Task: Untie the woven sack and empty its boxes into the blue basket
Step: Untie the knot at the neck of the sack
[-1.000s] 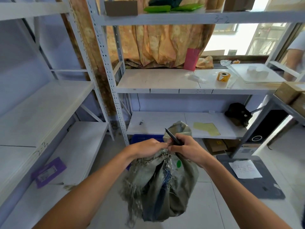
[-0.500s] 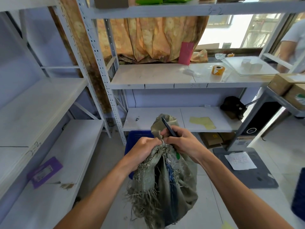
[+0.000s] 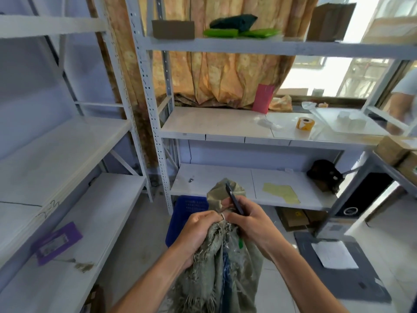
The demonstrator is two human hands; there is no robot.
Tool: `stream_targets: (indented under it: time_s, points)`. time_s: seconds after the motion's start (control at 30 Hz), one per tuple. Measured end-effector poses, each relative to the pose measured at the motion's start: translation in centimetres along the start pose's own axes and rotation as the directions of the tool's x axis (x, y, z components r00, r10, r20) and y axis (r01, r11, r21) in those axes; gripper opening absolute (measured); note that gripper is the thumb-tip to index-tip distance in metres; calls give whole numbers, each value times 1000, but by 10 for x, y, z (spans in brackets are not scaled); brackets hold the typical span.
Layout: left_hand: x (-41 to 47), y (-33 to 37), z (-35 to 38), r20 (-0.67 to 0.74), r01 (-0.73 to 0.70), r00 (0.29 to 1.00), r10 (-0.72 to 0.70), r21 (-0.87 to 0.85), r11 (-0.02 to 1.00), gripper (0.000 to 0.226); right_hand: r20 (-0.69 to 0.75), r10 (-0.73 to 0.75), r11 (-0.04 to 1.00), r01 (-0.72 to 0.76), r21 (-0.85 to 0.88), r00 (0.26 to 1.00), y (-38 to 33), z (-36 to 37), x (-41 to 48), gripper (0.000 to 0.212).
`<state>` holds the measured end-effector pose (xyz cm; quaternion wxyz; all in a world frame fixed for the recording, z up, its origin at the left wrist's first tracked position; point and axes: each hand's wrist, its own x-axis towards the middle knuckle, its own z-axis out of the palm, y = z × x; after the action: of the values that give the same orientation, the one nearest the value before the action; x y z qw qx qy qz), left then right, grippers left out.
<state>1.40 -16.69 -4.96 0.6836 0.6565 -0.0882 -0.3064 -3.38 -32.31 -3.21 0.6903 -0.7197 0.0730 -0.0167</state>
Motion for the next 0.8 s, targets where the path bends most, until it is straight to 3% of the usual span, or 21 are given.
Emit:
stream_targets:
  time_s: [0.1,0.2,0.43,0.8]
  points:
    - [-1,3,0,-51,-1,999,-1,-42,999,39,1,30,998,-30,56,1000,-5,0,2,19]
    - [-9,7,1,-47,33,998,-34,-26,999,29,16,51,995,-52,84,999,-10,-1,1,20]
    - [-20,14,6,-20,49,999,-51,-96,994,19,152,62,998,-56,-41,986,-24,-8,-3,16]
    - [-12,12,18,-52,17,998,-21,-70,997,13,52,101,995,-102,15,994,-19,-12,-5,21]
